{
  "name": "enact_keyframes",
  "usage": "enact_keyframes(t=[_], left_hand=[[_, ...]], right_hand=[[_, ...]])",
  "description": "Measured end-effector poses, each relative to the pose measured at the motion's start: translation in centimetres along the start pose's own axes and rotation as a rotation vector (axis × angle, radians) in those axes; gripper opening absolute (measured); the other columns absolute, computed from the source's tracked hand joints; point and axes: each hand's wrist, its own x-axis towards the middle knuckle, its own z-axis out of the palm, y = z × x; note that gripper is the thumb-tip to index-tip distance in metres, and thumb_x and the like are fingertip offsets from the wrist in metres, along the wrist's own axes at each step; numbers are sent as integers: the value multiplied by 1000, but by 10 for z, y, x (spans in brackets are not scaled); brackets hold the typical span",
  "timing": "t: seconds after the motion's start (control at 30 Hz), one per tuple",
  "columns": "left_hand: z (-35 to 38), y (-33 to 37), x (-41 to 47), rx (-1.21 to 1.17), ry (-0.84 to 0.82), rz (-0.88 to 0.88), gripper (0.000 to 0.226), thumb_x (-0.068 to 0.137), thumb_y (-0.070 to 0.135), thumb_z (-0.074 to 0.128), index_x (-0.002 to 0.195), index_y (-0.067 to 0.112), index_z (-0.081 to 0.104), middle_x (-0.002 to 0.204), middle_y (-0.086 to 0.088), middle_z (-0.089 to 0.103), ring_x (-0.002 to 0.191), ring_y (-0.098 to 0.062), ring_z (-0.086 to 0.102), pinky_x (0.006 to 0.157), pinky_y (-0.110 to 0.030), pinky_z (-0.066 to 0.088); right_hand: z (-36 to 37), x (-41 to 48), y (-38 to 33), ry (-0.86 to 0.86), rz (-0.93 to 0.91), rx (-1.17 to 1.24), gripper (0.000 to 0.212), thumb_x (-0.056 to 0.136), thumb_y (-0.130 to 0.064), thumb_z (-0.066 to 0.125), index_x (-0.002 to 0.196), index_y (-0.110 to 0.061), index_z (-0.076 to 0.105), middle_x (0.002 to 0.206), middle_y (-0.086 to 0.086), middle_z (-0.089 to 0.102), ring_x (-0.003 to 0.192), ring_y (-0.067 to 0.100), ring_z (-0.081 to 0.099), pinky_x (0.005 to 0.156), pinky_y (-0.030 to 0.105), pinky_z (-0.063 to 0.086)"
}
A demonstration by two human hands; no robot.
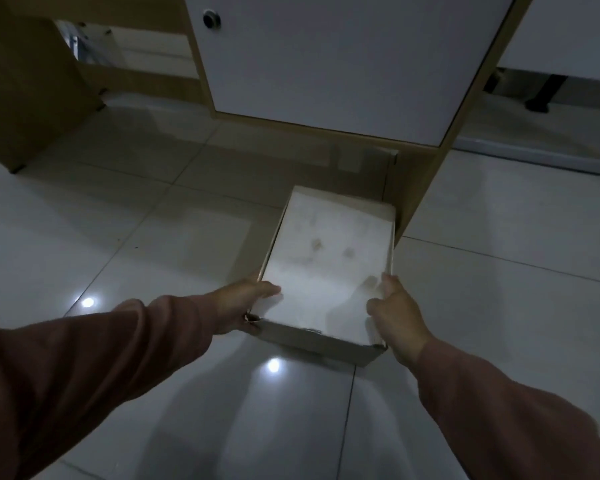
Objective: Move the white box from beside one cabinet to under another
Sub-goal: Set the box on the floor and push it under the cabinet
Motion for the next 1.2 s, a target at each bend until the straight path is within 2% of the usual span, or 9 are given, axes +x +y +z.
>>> enact_keyframes(t=[0.07,0.1,0.13,0.2,0.33,0.43,0.67,0.87,1.2], left_hand=[[6,-8,0,297,148,205,50,90,28,60,135,17,40,119,-5,56,99,-22,58,83,-32,54],[9,-15,0,511,244,308,65,90,30,59,145,15,29,139,-10,48,119,-27,52,98,-37,48],[14,-21,-5,733,328,391,77,90,33,57,151,14,16,156,-11,28,139,-30,34,113,-43,35],[30,-37,-21,1154,391,580,87,88,42,53,154,12,4,163,-12,-2,150,-31,4,120,-54,17],[58,-70,-50,1592,333,792,96,55,51,69,135,3,52,143,-24,49,130,-41,47,94,-64,45],[63,-73,-52,1652,328,731,99,46,57,71,130,5,59,137,-20,57,125,-37,54,90,-60,48],[59,-63,-39,1682,299,674,105,43,56,75,133,6,56,140,-20,54,127,-38,52,92,-63,47],[59,-36,1,1635,262,659,108,73,42,62,153,10,-3,162,-17,-10,148,-39,-10,114,-64,-4],[68,23,36,1650,234,592,106,82,42,59,151,11,-15,161,-14,-21,148,-33,-17,116,-61,-8]], right_hand=[[7,-14,4,-43,-109,-238,71,87,-10,47,149,-17,14,161,4,-2,147,24,8,119,38,19],[13,-24,7,-58,-185,-331,76,87,-12,49,150,-21,7,159,0,-18,147,20,-10,121,36,8],[21,-35,9,-84,-264,-412,80,86,-14,49,149,-24,0,155,-2,-29,143,18,-25,118,35,-2],[38,-57,15,-143,-382,-577,86,84,-18,47,148,-24,-10,145,-2,-42,130,18,-44,111,34,-17],[63,-86,33,-194,-426,-778,80,89,-24,40,148,-16,-13,146,6,-40,117,23,-52,107,36,-27],[62,-86,41,-217,-429,-841,86,84,-22,42,147,-14,-16,143,5,-41,121,27,-48,103,31,-35],[62,-71,35,-226,-402,-838,90,80,-20,44,147,-15,-16,155,8,-29,128,22,-40,110,40,-21],[54,-34,15,-155,-365,-789,90,82,-18,49,148,-18,-12,158,7,-22,143,24,-26,109,37,-19],[33,24,-6,-119,-371,-805,89,80,-4,48,149,-15,-7,160,9,-15,146,26,-18,115,39,-13]])
